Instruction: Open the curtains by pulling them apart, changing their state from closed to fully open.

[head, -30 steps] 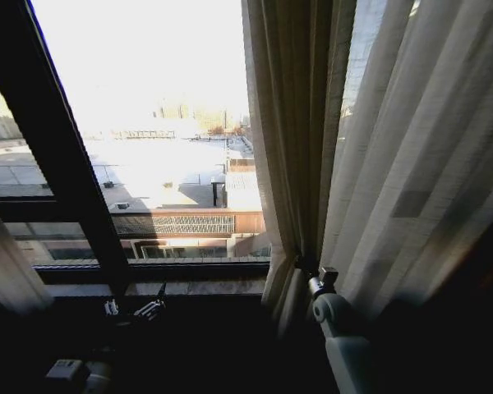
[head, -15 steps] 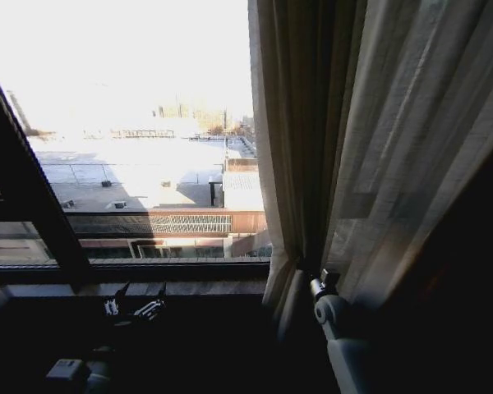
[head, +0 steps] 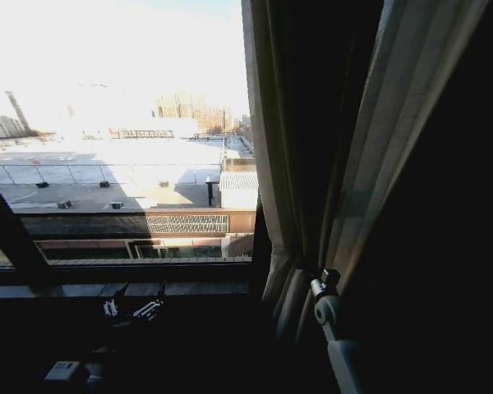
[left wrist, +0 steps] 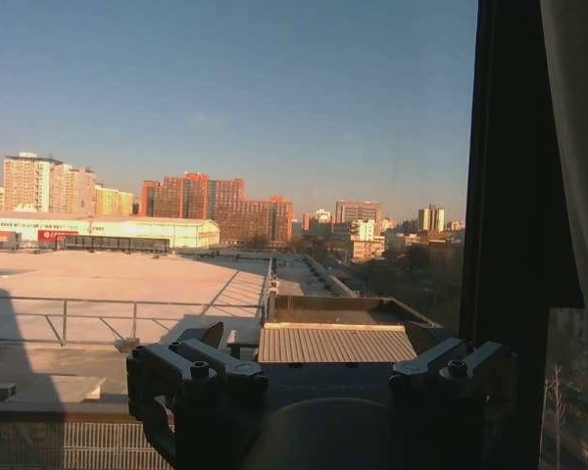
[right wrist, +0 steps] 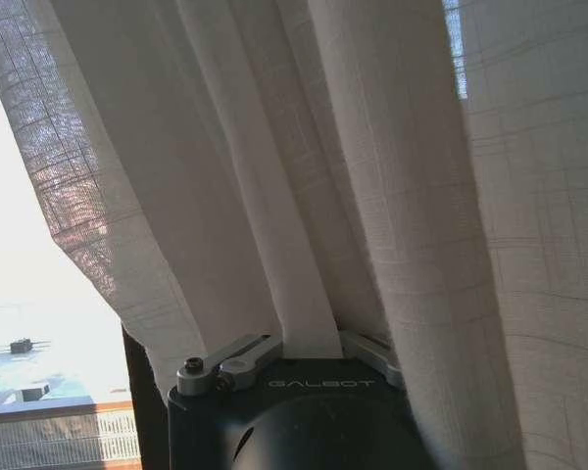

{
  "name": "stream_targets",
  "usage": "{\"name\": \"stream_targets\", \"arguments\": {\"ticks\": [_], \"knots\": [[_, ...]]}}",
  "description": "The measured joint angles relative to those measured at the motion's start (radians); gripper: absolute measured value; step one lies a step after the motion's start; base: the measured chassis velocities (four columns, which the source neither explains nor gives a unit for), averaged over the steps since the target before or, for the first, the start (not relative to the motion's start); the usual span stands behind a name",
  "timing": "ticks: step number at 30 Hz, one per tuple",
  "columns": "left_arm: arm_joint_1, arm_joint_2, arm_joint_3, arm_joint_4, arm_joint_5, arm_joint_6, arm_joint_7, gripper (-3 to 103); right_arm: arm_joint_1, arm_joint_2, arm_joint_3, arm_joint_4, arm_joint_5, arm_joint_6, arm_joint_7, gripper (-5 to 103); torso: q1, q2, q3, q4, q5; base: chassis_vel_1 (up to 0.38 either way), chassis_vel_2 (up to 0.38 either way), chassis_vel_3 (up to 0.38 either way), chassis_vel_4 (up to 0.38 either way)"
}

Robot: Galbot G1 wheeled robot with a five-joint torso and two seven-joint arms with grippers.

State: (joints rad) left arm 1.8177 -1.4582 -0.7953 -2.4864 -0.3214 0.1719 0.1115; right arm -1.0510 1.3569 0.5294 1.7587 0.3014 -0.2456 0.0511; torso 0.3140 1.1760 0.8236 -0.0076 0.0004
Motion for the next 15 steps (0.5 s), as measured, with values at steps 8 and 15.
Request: {"name": "stream_targets", "arguments": {"ticks": [8, 15], "knots": [[0.006, -0.012, 0.002, -0.001, 0.004, -0.011, 0.001, 100, 0.021, 0.006, 0.039, -0.041, 0.0, 0.002, 0.016, 0, 0.0, 0.0, 0.0, 0.0, 0.0003, -0.088, -0.085, 0.105, 0.061], [0.004, -0.017, 0.008, 0.004, 0.007, -0.013, 0.001, 100, 0.077, -0.003, 0.118, -0.119, 0.015, 0.001, 0.108, 0, 0.0, 0.0, 0.0, 0.0001, -0.0004, 0.027, 0.027, -0.023, -0.02]]}}
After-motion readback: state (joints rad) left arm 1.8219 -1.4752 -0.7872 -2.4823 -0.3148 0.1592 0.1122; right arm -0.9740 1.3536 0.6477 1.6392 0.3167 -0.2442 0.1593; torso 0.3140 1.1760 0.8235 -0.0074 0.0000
